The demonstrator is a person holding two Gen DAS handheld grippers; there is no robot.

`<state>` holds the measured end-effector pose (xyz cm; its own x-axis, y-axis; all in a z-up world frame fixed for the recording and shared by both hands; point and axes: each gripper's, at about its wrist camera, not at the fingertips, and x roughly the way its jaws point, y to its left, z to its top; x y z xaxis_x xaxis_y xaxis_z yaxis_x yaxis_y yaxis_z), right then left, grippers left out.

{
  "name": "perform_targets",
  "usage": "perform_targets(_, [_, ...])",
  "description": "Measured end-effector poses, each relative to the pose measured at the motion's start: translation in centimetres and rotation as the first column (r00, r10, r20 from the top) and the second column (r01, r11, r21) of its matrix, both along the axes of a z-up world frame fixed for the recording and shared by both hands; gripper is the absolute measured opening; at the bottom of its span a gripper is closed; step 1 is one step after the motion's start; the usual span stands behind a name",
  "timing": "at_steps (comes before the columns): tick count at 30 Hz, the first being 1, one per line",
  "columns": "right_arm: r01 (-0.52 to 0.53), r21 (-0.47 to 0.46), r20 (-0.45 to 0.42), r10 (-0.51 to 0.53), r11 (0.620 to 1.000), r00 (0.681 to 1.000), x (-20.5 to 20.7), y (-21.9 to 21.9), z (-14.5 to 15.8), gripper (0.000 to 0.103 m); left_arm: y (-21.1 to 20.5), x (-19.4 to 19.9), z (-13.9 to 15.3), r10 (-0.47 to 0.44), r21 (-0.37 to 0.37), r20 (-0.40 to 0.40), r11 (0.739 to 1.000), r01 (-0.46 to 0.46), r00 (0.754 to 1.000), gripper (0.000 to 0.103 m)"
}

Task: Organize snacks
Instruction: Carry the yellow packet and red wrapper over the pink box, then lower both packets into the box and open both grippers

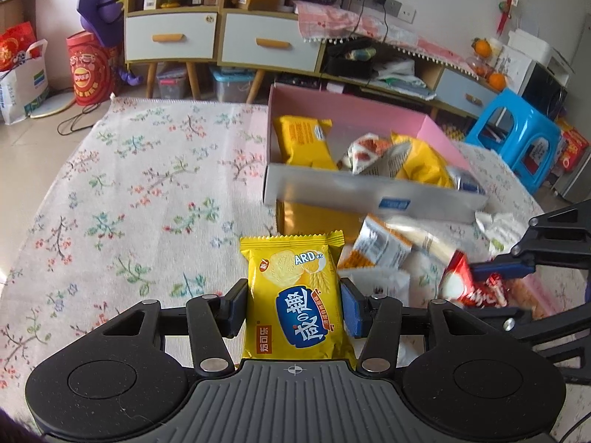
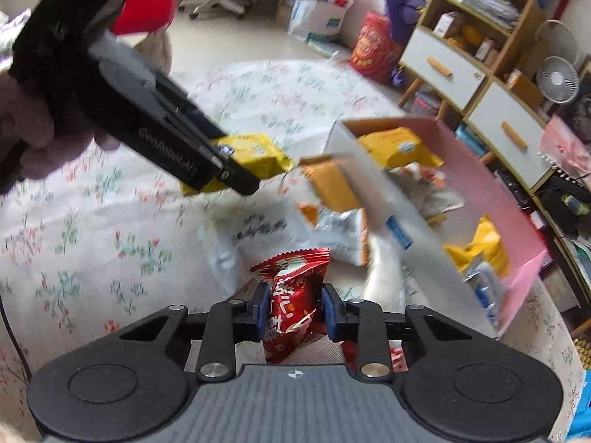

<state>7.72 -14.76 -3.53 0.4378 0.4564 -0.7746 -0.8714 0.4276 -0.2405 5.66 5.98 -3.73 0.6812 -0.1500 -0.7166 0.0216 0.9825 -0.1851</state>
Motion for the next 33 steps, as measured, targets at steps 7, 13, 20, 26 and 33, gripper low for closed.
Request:
perform_targets(7, [0.128, 0.129, 0.058, -0.136, 0.983, 0.989, 2.6, -1.0, 2.9, 0.017, -0.2, 2.3, 2.3, 0.032, -0.006, 0.056, 0.999, -0.032, 0.998, 0.048])
perform_targets(13, [0.292, 0.234, 0.063, -0.315, 0.927, 0.947, 6.6, -1.4, 3.8, 0.017, -1.6, 6.2, 3.8, 0.012, 0.009, 0.106, 1.000, -0.013, 0.994, 0.048])
perform_targets(20, [0.492, 0.359, -0.040, -0.513, 0.793, 0.857, 11.4, -2.8, 3.3, 0.018, -3.3, 11.8, 3.3, -0.005, 0.013, 0.122, 1.000, 0.003, 0.992, 0.048])
perform_targets(26, [0.591, 0.444, -0.211, -0.563, 0.674, 0.799, 13.7, -4.2, 2.3, 0.018, -4.8, 14.9, 2.6, -0.030, 0.002, 0.133, 1.000, 0.030, 0.991, 0.048])
perform_targets(33, [0.614, 0.470, -0.240, -0.577, 0.635, 0.781, 14.4, -4.3, 2.0, 0.019, -5.2, 16.4, 1.5, -0.034, -0.007, 0.137, 0.999, 0.036, 0.990, 0.049])
